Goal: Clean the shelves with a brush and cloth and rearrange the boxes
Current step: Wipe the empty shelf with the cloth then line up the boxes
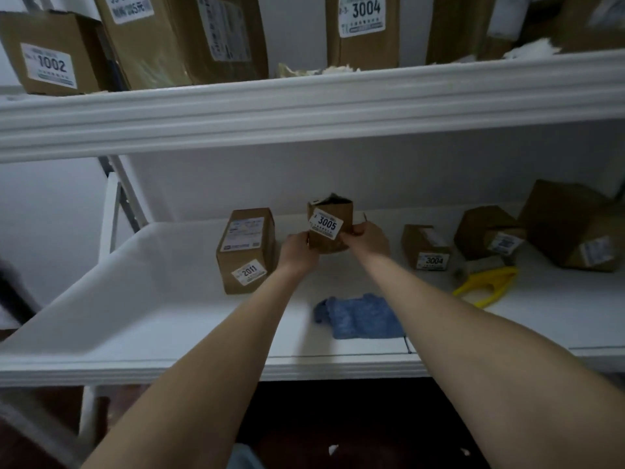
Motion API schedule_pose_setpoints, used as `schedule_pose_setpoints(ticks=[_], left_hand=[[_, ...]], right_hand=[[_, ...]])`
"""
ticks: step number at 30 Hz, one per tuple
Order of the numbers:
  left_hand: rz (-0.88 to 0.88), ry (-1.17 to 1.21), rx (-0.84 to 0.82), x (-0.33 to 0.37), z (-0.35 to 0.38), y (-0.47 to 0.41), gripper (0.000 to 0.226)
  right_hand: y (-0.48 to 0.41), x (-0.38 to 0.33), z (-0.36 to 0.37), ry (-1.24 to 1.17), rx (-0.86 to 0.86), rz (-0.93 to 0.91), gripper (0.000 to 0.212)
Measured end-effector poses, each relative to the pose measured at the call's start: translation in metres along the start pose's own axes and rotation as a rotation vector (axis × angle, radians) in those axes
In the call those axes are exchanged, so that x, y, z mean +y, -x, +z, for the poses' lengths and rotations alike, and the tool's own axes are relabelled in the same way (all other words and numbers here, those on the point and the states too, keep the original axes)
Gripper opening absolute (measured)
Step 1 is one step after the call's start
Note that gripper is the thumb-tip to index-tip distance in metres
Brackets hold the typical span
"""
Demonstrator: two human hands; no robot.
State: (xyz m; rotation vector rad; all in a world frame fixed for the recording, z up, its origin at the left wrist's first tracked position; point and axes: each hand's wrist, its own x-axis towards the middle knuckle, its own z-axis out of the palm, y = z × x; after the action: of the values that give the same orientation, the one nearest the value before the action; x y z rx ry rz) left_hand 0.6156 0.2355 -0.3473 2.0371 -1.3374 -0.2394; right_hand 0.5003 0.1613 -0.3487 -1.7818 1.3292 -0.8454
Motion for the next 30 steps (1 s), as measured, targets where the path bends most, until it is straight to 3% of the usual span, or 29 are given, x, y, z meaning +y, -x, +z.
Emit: schedule_pose_setpoints(ticks=[6,17,22,24,25,27,29,30], left_hand=[[-0.118,-0.116,-0.09,-0.008,0.032,-0.01,0.03],[-0.233,-0.101,-0.084,-0.014,0.033,-0.015,0.034],[-0.375,-0.008,0.159,-0.004,0.013,0.003,0.045],[-0.201,-0.024,0.225,0.002,0.007,0.018,0.032],[-0.055,-0.03,0.147,0.007,0.006,0.024,0.025],[0.162,-0.083,-0.254,0.017,0.012,0.041,0.026],[0.215,-0.226,-0.625,0.026,0.026,0.057,0.037],[0.236,-0.295,-0.673,0.029,0.034,0.062,0.037]], right_hand=[[-0.004,0.032,0.001,0.087,-0.153,0.066,0.025],[0.0,0.031,0.021,0.116,-0.27,0.114,0.041],[0.006,0.024,-0.001,0.195,-0.157,0.133,0.034],[0.008,0.023,-0.012,0.245,-0.134,0.127,0.034],[0.011,0.023,-0.016,0.273,-0.124,0.123,0.035],[0.021,0.022,-0.025,0.325,-0.104,0.117,0.036],[0.029,0.026,-0.037,0.355,-0.082,0.092,0.036],[0.032,0.029,-0.046,0.354,-0.059,0.078,0.034]])
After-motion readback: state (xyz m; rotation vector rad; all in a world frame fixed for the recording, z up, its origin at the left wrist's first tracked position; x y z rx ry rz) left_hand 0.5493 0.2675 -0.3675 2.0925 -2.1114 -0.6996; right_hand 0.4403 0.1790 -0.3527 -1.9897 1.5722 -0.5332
